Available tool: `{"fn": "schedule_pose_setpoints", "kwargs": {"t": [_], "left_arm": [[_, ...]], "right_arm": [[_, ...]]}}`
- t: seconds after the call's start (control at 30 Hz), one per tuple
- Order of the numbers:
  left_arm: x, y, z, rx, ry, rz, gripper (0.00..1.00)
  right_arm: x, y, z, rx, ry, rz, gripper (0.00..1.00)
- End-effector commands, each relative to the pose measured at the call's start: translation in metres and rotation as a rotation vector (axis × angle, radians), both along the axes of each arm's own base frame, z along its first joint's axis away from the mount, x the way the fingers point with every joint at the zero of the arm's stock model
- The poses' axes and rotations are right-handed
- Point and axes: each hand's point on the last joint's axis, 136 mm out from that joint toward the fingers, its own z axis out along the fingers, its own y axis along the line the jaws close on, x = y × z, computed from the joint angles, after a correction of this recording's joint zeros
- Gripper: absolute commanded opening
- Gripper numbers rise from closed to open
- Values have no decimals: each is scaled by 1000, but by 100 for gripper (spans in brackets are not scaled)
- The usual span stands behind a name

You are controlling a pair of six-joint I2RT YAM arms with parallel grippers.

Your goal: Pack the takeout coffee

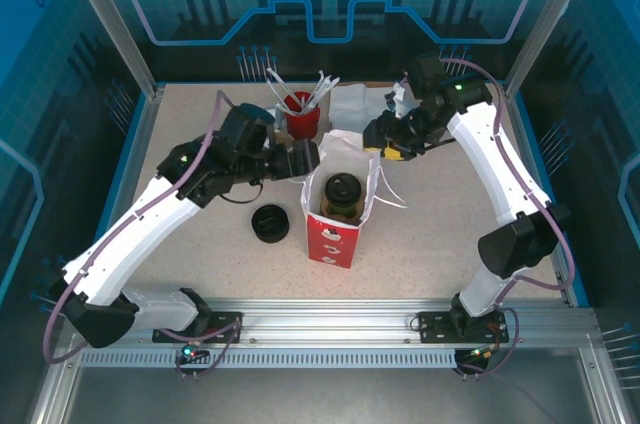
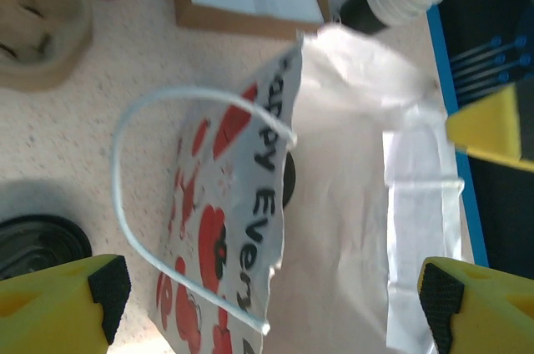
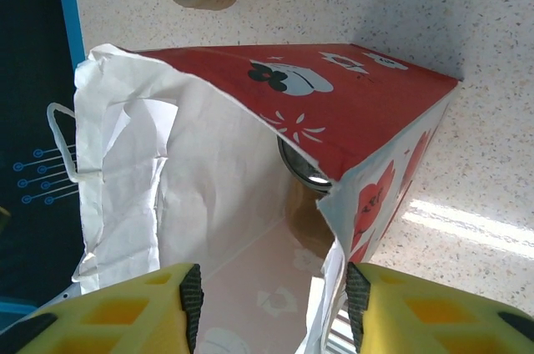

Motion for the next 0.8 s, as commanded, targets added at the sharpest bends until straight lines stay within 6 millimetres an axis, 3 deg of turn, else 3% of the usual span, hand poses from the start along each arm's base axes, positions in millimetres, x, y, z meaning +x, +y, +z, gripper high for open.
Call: {"fn": "schedule_pose_setpoints", "kwargs": {"t": [0.0,0.57,0.77], "left_arm": [[20,21,13,42,-57,66,92],[104,62,13,105,-141,218,92],[133,85,3,105,-118,315,90]], "right_arm": [[9,7,0,43,-8,24,50],[46,29,11,128,-68,85,49],[51,14,26,139,-91,57,49]]}}
